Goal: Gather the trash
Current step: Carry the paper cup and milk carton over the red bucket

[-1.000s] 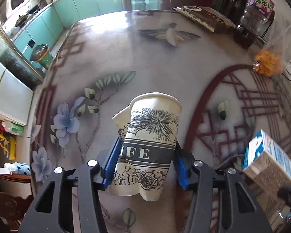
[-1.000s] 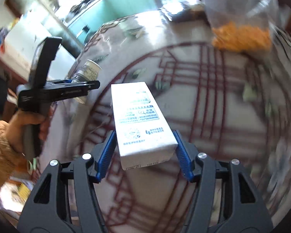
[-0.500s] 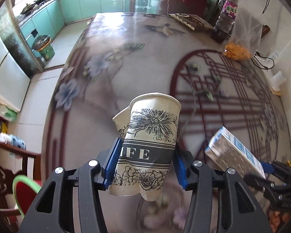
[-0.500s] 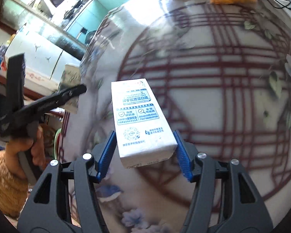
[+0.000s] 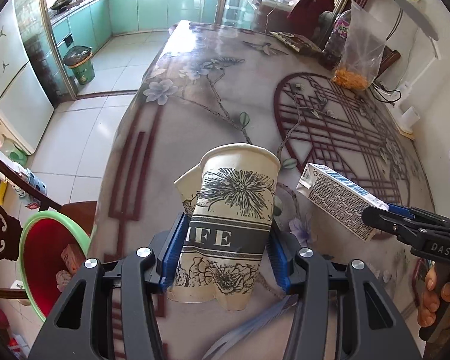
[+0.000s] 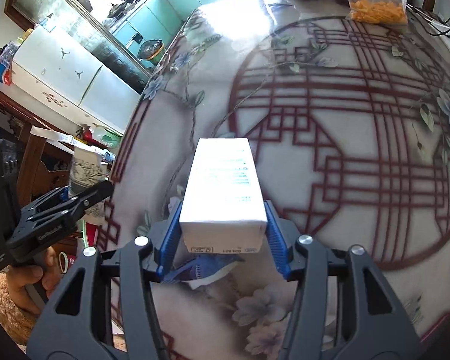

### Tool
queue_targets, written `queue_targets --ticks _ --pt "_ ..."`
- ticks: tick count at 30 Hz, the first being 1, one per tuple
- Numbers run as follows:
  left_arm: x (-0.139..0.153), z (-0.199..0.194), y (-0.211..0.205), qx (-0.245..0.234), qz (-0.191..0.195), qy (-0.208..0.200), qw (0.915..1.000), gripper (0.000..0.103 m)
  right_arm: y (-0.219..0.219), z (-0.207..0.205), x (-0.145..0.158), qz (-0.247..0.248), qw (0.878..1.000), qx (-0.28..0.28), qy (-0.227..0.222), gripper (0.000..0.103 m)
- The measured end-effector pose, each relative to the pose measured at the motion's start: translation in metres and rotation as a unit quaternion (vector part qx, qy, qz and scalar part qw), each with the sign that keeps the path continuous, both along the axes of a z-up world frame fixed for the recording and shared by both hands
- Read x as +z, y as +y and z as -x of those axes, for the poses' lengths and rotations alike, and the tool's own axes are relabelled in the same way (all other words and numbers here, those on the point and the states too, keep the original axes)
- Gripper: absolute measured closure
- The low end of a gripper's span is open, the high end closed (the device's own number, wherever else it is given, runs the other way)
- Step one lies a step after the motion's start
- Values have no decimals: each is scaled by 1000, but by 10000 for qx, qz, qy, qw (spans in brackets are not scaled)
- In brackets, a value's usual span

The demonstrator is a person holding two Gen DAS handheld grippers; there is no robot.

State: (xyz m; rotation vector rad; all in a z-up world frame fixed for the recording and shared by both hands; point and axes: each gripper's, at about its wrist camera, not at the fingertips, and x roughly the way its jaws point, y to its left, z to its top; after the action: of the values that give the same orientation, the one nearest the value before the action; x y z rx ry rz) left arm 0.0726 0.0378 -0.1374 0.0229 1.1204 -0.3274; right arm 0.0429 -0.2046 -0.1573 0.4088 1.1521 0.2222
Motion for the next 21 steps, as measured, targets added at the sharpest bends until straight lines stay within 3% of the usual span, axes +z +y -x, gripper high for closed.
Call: queue_targets --ticks 9,21 --pt "-1 16 31 -174 109 -38 9998 55 31 24 -8 183 9994 -188 231 52" --pt "-7 18 73 -230 194 0 9995 55 78 37 21 857 9959 -297 40 52"
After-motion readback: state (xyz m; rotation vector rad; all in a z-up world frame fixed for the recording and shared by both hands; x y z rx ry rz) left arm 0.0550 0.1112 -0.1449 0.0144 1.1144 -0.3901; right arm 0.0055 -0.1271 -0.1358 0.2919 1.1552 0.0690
